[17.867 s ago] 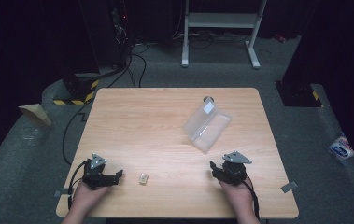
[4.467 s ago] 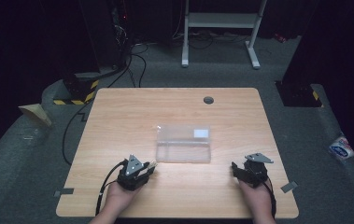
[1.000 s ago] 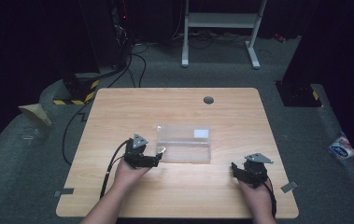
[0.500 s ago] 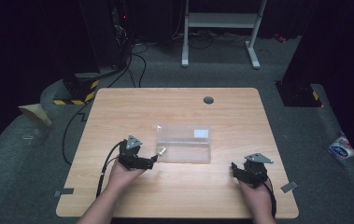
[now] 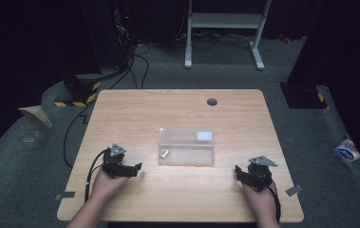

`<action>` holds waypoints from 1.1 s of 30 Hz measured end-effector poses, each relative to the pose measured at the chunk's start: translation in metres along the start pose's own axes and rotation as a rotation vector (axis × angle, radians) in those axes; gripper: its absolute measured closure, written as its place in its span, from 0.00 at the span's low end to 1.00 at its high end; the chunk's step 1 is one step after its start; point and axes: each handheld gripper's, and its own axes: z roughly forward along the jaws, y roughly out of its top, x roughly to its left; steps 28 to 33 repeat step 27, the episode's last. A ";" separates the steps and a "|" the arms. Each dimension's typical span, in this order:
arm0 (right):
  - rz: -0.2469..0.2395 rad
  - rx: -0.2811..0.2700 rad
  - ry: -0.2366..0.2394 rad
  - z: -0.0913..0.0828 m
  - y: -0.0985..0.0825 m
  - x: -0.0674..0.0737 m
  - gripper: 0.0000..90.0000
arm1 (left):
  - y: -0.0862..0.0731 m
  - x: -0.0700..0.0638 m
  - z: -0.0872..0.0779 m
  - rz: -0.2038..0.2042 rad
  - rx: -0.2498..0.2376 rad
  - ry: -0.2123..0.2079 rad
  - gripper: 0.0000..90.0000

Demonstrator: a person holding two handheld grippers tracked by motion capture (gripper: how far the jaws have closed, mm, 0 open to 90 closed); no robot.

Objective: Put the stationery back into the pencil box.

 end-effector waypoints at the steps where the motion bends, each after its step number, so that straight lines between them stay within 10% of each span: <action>1: 0.000 0.000 0.000 0.000 0.000 0.000 0.35 | -0.005 0.005 -0.002 -0.008 0.004 0.009 0.01; 12: -0.001 -0.002 -0.002 0.000 0.000 0.001 0.36 | -0.047 0.026 -0.028 -0.025 -0.040 0.086 0.14; 33: 0.006 -0.001 -0.005 0.000 0.000 0.001 0.36 | -0.046 0.024 -0.028 -0.024 -0.042 0.089 0.16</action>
